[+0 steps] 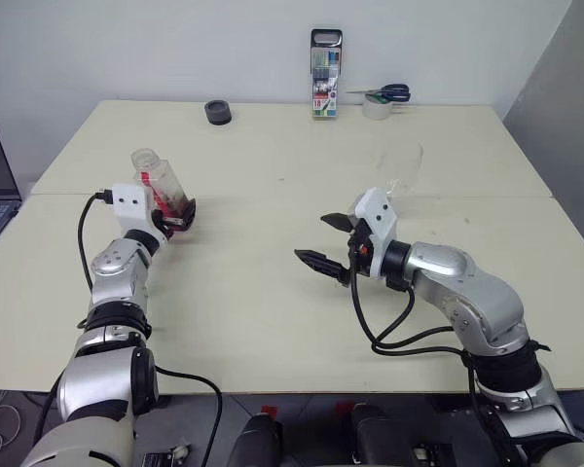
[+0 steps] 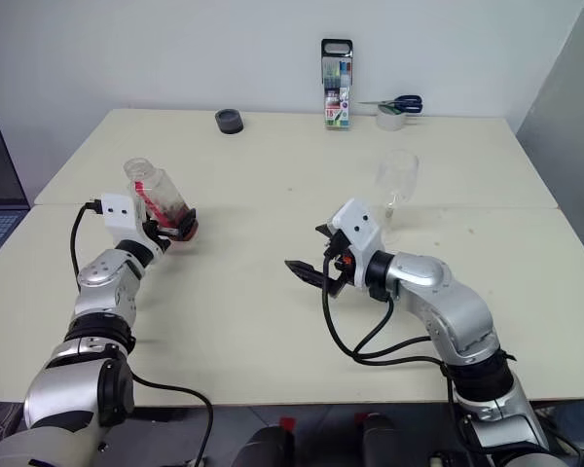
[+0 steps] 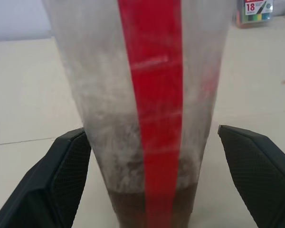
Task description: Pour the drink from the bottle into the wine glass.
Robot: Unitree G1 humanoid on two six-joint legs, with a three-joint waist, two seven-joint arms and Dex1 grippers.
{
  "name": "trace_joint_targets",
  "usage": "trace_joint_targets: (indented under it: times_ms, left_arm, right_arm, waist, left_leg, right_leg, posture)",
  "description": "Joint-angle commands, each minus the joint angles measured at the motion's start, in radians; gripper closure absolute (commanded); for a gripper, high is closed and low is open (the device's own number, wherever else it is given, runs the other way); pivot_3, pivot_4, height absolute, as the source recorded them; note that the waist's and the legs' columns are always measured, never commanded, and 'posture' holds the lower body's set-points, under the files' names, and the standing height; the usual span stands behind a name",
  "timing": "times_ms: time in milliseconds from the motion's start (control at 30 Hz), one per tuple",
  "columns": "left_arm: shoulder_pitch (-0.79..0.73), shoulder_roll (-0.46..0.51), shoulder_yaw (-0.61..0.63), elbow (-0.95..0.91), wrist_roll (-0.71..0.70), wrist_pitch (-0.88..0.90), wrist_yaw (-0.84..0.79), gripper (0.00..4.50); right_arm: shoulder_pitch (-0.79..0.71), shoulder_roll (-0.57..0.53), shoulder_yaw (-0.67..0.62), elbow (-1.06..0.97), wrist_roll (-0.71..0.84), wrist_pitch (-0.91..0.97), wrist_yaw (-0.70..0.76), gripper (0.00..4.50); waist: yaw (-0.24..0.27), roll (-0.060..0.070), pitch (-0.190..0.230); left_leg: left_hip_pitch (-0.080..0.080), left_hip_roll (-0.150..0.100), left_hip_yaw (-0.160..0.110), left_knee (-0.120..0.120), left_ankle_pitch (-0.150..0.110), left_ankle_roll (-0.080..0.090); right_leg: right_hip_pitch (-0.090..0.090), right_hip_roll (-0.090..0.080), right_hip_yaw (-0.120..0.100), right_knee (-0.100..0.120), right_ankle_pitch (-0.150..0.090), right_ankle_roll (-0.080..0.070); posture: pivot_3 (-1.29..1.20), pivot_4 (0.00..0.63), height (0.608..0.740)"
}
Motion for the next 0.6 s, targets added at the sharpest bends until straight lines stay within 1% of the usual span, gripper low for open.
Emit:
trace_joint_targets:
  times_ms: [33, 167, 333, 400, 533, 600]
  left_arm:
    - [0.028, -0.004, 0.011, -0.046, -0.003, -0.035, 0.024, 0.03]
    - [0.088, -0.014, 0.016, -0.109, -0.003, -0.039, 0.067, 0.03]
    - [0.174, -0.027, 0.023, -0.221, -0.014, -0.023, 0.107, 0.03]
    - [0.228, -0.032, 0.025, -0.301, -0.021, -0.003, 0.112, 0.03]
    - [0.388, -0.046, 0.022, -0.548, -0.051, 0.077, 0.103, 0.03]
    - [0.466, -0.046, 0.008, -0.669, -0.066, 0.117, 0.075, 0.03]
  right_arm:
    - [0.013, -0.002, -0.002, -0.041, -0.025, -0.039, -0.014, 0.00]
    - [0.068, -0.028, -0.002, -0.061, -0.060, -0.083, -0.010, 0.00]
    - [0.110, -0.051, -0.034, -0.091, -0.038, -0.027, -0.008, 0.00]
    - [0.126, -0.059, -0.051, -0.104, -0.031, -0.016, -0.008, 0.00]
    - [0.190, -0.087, -0.093, -0.144, -0.023, -0.016, -0.008, 0.00]
    - [0.225, -0.082, -0.126, -0.154, -0.021, -0.020, -0.031, 0.00]
  waist:
    - [0.000, 0.000, 0.000]
    - [0.000, 0.000, 0.000]
    - [0.001, 0.000, 0.000]
    - [0.001, 0.000, 0.000]
    - [0.001, 0.000, 0.000]
    - [0.003, 0.000, 0.000]
  left_leg:
    - [0.000, 0.000, 0.000, 0.000, 0.000, 0.000]
    - [0.000, 0.000, 0.000, -0.001, 0.000, 0.000]
    - [0.001, 0.001, 0.000, -0.001, 0.000, 0.000]
    - [0.001, 0.001, 0.000, -0.001, 0.000, 0.000]
    - [0.001, 0.001, 0.000, -0.001, 0.000, 0.000]
    - [0.001, 0.001, 0.000, -0.001, 0.000, 0.000]
  right_leg:
    - [0.000, 0.000, 0.000, 0.000, 0.000, 0.000]
    - [0.000, 0.000, 0.000, 0.000, 0.000, 0.000]
    - [0.000, 0.000, 0.000, 0.000, 0.000, 0.000]
    - [0.000, 0.000, 0.000, 0.001, 0.000, 0.000]
    - [0.000, -0.001, 0.001, 0.000, 0.000, 0.000]
    - [0.000, -0.001, 0.001, -0.001, 0.000, 0.000]
  posture:
    - [0.00, 0.150, 0.740]
    - [0.00, 0.150, 0.740]
    - [0.00, 0.150, 0.740]
    - [0.00, 0.150, 0.740]
    - [0.00, 0.150, 0.740]
    - [0.00, 0.150, 0.740]
